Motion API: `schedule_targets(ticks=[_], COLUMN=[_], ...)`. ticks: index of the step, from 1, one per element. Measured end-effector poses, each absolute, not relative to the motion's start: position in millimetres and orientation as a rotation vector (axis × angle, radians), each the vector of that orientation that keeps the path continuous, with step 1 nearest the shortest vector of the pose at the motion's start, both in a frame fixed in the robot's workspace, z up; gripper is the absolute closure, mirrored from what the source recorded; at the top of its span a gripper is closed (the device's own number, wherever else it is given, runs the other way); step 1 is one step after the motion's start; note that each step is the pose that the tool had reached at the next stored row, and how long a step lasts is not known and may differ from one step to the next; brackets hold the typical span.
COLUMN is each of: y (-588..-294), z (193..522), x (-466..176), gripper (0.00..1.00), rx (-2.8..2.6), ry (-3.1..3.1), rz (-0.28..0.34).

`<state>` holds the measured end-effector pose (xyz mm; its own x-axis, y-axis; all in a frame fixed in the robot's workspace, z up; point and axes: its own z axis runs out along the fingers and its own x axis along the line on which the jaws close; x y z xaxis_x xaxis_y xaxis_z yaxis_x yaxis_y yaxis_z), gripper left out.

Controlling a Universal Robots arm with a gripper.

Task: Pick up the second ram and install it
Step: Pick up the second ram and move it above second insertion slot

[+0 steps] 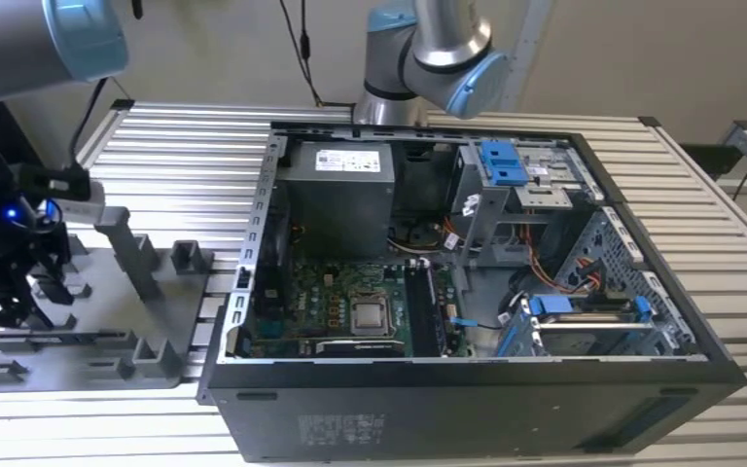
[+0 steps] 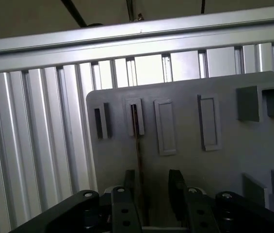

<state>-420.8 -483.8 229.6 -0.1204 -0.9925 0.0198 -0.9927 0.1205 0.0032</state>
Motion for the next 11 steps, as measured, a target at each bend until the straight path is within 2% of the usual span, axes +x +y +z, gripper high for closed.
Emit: schedule_targets(ticks=[11], y=[-483.7], z=[219.3], x=[-422.1], gripper=[0.58], rx=[2.074], ry=[-2.337], rz=[0.017])
